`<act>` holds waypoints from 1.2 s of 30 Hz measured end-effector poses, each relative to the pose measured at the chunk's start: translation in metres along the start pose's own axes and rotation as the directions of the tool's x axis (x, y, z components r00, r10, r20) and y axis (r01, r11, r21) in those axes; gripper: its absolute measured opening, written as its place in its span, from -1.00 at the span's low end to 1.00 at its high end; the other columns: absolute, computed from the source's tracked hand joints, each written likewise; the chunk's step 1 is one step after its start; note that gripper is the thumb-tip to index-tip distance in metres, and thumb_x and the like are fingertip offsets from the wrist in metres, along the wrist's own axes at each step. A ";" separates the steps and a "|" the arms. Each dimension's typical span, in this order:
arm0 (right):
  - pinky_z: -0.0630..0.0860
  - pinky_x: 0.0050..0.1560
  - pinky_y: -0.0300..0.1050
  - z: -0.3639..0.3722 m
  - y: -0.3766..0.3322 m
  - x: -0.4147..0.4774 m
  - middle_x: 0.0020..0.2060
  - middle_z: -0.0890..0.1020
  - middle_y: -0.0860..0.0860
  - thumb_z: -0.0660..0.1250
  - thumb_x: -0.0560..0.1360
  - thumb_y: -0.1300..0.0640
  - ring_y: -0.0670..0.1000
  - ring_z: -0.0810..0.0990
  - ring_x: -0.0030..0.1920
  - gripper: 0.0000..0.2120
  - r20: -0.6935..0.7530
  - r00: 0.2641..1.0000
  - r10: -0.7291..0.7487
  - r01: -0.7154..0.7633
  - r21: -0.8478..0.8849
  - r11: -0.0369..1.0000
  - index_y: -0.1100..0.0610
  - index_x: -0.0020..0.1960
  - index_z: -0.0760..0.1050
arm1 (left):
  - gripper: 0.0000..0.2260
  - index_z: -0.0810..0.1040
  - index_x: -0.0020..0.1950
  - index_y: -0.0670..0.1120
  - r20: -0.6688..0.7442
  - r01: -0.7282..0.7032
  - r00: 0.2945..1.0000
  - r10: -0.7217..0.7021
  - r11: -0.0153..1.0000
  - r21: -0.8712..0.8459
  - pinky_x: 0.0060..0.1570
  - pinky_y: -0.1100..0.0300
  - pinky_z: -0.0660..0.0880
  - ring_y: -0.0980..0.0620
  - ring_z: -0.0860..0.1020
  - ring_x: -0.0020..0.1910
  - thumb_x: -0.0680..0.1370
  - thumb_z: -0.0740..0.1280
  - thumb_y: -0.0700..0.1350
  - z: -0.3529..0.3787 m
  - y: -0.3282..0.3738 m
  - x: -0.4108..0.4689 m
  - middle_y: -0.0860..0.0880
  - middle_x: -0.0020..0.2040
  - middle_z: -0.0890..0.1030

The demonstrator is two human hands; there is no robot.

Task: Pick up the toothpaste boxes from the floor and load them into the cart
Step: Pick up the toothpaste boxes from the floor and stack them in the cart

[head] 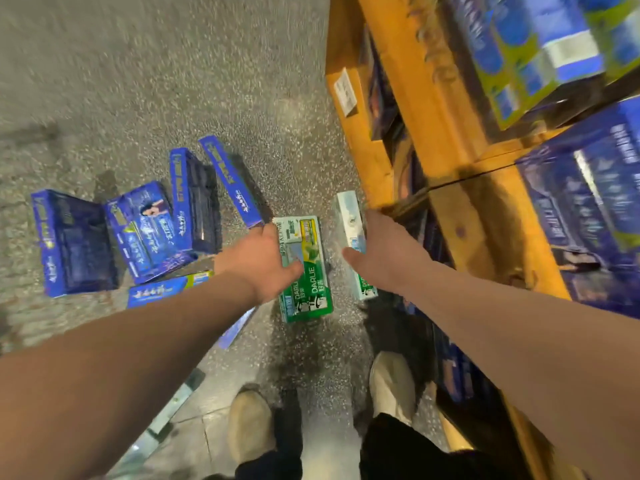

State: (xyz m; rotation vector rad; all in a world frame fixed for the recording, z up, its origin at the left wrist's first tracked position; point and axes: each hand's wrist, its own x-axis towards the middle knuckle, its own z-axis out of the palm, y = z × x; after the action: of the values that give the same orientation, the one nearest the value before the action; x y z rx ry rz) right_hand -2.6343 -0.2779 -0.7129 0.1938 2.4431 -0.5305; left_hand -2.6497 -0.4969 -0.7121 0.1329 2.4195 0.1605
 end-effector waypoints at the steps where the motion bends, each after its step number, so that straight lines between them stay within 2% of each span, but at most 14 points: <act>1: 0.51 0.22 0.12 0.015 0.006 0.014 0.34 0.45 0.13 0.31 0.55 -0.18 0.20 0.48 0.30 -0.31 0.000 1.000 0.009 -0.009 -0.002 1.000 0.16 0.51 0.19 | -0.37 0.33 0.37 -0.09 0.002 0.014 1.000 -0.014 1.000 -0.012 0.11 -0.10 0.50 -0.22 0.53 0.22 0.50 0.29 0.33 0.016 -0.003 0.014 -0.14 0.28 0.48; 9: 0.48 0.21 0.05 0.094 0.033 0.111 0.29 0.44 0.20 0.29 0.58 -0.09 0.23 0.46 0.28 -0.44 -0.072 0.992 0.108 -0.106 0.033 0.994 0.23 0.41 0.26 | -0.39 0.30 0.27 -0.12 -0.055 0.123 0.990 -0.130 0.985 -0.117 0.10 -0.10 0.52 -0.27 0.54 0.19 0.47 0.36 0.29 0.102 -0.012 0.122 -0.19 0.22 0.50; 15: 0.48 0.17 0.02 0.114 0.040 0.147 0.42 0.35 0.22 0.36 0.58 -0.07 0.23 0.45 0.33 -0.22 -0.025 0.970 0.243 -0.239 0.100 0.966 0.25 0.55 0.02 | -0.38 0.22 0.26 -0.10 -0.063 0.198 0.975 -0.213 0.961 -0.193 0.02 -0.06 0.51 -0.26 0.56 0.14 0.46 0.43 0.24 0.147 -0.008 0.155 -0.18 0.18 0.53; 20: 0.40 -0.09 -0.07 0.129 0.045 0.150 0.33 0.44 0.18 0.41 0.55 0.04 0.16 0.50 0.13 -0.12 0.066 0.933 0.354 -0.361 0.163 0.918 0.26 0.58 -0.12 | -0.29 0.05 0.30 -0.05 -0.064 0.271 0.950 -0.307 0.906 -0.324 -0.12 -0.05 0.47 -0.25 0.57 0.01 0.43 0.49 0.10 0.162 -0.010 0.162 -0.18 0.05 0.54; 21: 0.40 -0.11 -0.07 0.132 0.047 0.149 0.27 0.47 0.17 0.39 0.57 0.04 0.14 0.52 0.09 -0.17 0.078 0.922 0.378 -0.386 0.191 0.902 0.25 0.58 -0.07 | -0.31 0.05 0.29 -0.04 -0.053 0.286 0.944 -0.327 0.884 -0.369 -0.12 -0.06 0.47 -0.26 0.57 0.01 0.44 0.49 0.05 0.163 -0.010 0.163 -0.18 0.05 0.54; 22: 0.39 -0.13 -0.10 0.134 0.047 0.150 0.16 0.49 0.13 0.35 0.60 0.05 0.11 0.52 0.00 -0.30 0.044 0.917 0.397 -0.395 0.258 0.882 0.22 0.56 0.03 | -0.34 0.06 0.27 -0.03 -0.042 0.298 0.937 -0.345 0.860 -0.413 -0.11 -0.06 0.49 -0.25 0.57 0.01 0.44 0.49 0.00 0.164 -0.010 0.163 -0.18 0.05 0.54; 23: 0.39 -0.13 -0.13 0.133 0.044 0.148 0.06 0.49 0.10 0.28 0.64 0.06 0.08 0.51 -0.06 -0.45 0.092 0.911 0.402 -0.412 0.264 0.872 0.16 0.53 0.16 | -0.36 0.07 0.24 -0.01 -0.024 0.315 0.931 -0.363 0.837 -0.448 -0.09 -0.07 0.53 -0.24 0.56 0.02 0.43 0.49 -0.04 0.165 -0.010 0.163 -0.19 0.06 0.53; 24: 0.39 -0.10 -0.10 0.136 0.047 0.150 0.01 0.49 0.09 0.24 0.66 0.09 0.08 0.50 -0.09 -0.57 0.116 0.921 0.372 -0.380 0.056 0.923 0.12 0.49 0.25 | -0.36 0.07 0.21 -0.01 -0.010 0.328 0.926 -0.377 0.817 -0.475 -0.05 -0.10 0.56 -0.24 0.56 0.03 0.41 0.50 -0.06 0.164 -0.009 0.163 -0.19 0.07 0.53; 25: 0.41 -0.08 -0.08 0.138 0.051 0.151 0.02 0.51 0.07 0.24 0.66 0.12 0.08 0.49 -0.10 -0.62 0.079 0.952 0.297 -0.294 -0.038 0.955 0.12 0.45 0.31 | -0.35 0.08 0.18 -0.01 -0.001 0.340 0.921 -0.390 0.803 -0.490 0.00 -0.12 0.58 -0.25 0.56 0.05 0.39 0.53 -0.05 0.164 -0.009 0.164 -0.20 0.09 0.52; 27: 0.40 -0.26 -0.16 0.137 0.045 0.145 -0.10 0.49 0.06 0.35 0.58 0.12 0.01 0.44 -0.23 -0.56 0.032 0.959 0.281 -0.283 0.147 0.948 0.24 0.38 0.31 | -0.32 0.11 0.19 -0.04 -0.001 0.340 0.918 -0.396 0.789 -0.512 0.01 -0.09 0.56 -0.25 0.55 0.07 0.36 0.56 -0.04 0.160 -0.004 0.164 -0.19 0.11 0.48; 29: 0.34 -0.39 -0.17 0.135 0.040 0.140 -0.12 0.46 0.07 0.46 0.52 0.03 0.01 0.47 -0.22 -0.41 0.044 0.955 0.294 -0.297 0.087 0.951 0.29 0.33 0.23 | -0.37 0.12 0.23 -0.04 -0.004 0.314 0.926 -0.377 0.776 -0.547 -0.09 -0.02 0.49 -0.21 0.53 0.01 0.41 0.52 -0.05 0.156 0.004 0.164 -0.17 0.11 0.44; 32: 0.51 -0.22 -0.11 0.143 0.031 0.134 0.02 0.53 0.12 0.46 0.52 -0.04 0.09 0.58 -0.04 -0.28 0.145 0.959 0.244 -0.250 0.029 0.968 0.31 0.40 0.15 | -0.45 0.12 0.20 -0.03 -0.054 0.229 0.946 -0.319 0.779 -0.584 -0.27 0.05 0.47 -0.10 0.49 -0.17 0.47 0.46 -0.04 0.149 0.017 0.166 -0.13 0.03 0.46; 34: 0.55 -0.29 -0.11 0.146 0.029 0.132 -0.09 0.58 0.11 0.44 0.53 -0.07 0.08 0.62 -0.13 -0.25 0.158 0.968 0.196 -0.203 0.030 0.979 0.34 0.45 0.17 | -0.51 0.12 0.19 -0.02 -0.086 0.136 0.970 -0.229 0.797 -0.588 -0.44 0.10 0.44 -0.06 0.52 -0.24 0.51 0.43 -0.04 0.145 0.025 0.167 -0.11 -0.05 0.48; 36: 0.63 -0.22 -0.04 0.146 0.031 0.131 -0.12 0.61 0.15 0.42 0.54 -0.03 0.12 0.65 -0.12 -0.16 0.174 0.968 0.179 -0.190 0.050 0.980 0.38 0.53 0.02 | -0.56 0.13 0.19 -0.02 -0.102 0.074 0.981 -0.167 0.799 -0.597 -0.39 0.07 0.48 -0.11 0.57 -0.20 0.54 0.38 -0.03 0.143 0.031 0.168 -0.12 -0.04 0.51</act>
State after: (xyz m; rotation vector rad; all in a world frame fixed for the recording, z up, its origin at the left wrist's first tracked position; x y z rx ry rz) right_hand -2.6506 -0.3090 -0.9085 0.3847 2.2176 -0.5234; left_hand -2.6801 -0.4313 -0.9229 -0.3329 2.3939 0.8861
